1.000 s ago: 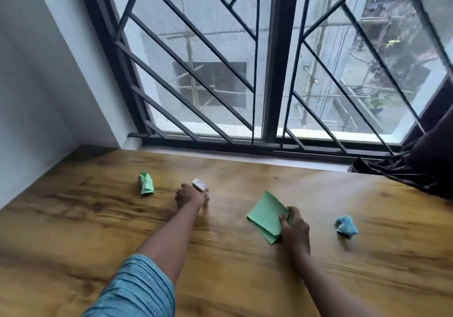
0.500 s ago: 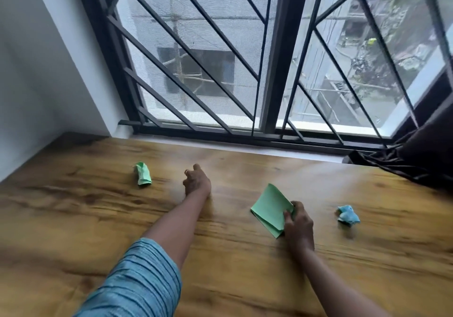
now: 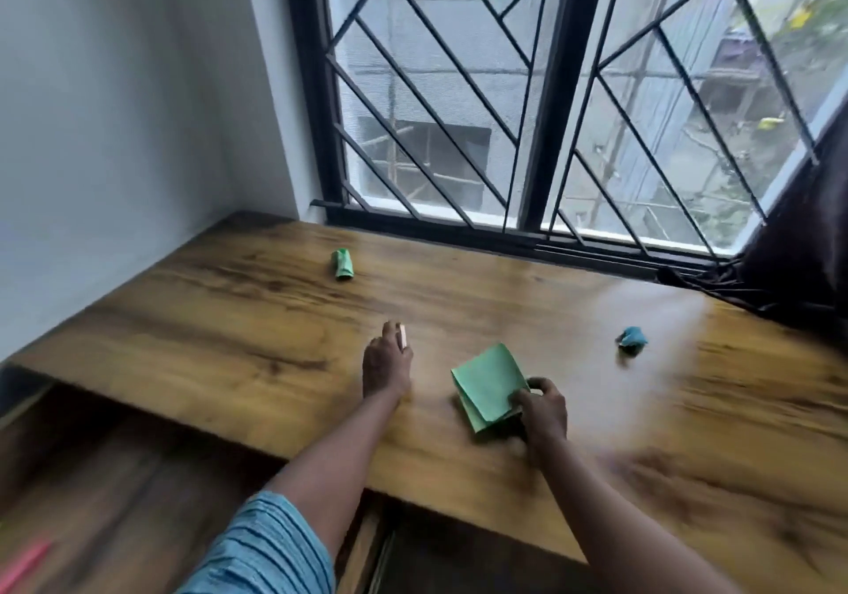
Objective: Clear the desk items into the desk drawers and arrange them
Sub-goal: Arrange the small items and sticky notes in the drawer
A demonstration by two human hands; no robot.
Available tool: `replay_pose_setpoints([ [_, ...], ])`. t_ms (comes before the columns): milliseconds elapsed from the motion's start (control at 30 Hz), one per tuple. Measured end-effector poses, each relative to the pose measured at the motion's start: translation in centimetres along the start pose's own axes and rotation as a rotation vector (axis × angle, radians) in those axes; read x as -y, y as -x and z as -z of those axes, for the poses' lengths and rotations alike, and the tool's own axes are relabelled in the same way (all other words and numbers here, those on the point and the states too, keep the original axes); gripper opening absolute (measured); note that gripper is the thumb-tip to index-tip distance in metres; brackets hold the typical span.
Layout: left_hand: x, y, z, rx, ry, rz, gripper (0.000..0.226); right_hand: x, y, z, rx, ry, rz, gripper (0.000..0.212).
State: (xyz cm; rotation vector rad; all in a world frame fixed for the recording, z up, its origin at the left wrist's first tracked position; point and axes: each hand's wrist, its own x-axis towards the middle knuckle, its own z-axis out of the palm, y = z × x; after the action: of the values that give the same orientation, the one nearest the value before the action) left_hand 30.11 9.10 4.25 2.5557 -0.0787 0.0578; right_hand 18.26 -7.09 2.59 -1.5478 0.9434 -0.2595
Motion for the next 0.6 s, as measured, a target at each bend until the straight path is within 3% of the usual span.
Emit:
replay_pose_setpoints([
  [167, 4.2, 8.6, 3.2, -0.040, -0.013, -0.044, 0.040, -1.7, 6.6, -0.8, 0.186, -0.353, -0.139, 0.046],
  [367, 9.6, 15.0, 7.4, -0.055, 0.075, 0.027, 0.041, -3.5, 14.0, -4.6, 0.417, -0.456, -0.274, 0.062],
  [600, 16.9, 17.4, 12.5, -0.104, 0.143, 0.120, 0.046, -4.4, 22.0, -12.3, 0.621, -0.478, -0.334, 0.047],
])
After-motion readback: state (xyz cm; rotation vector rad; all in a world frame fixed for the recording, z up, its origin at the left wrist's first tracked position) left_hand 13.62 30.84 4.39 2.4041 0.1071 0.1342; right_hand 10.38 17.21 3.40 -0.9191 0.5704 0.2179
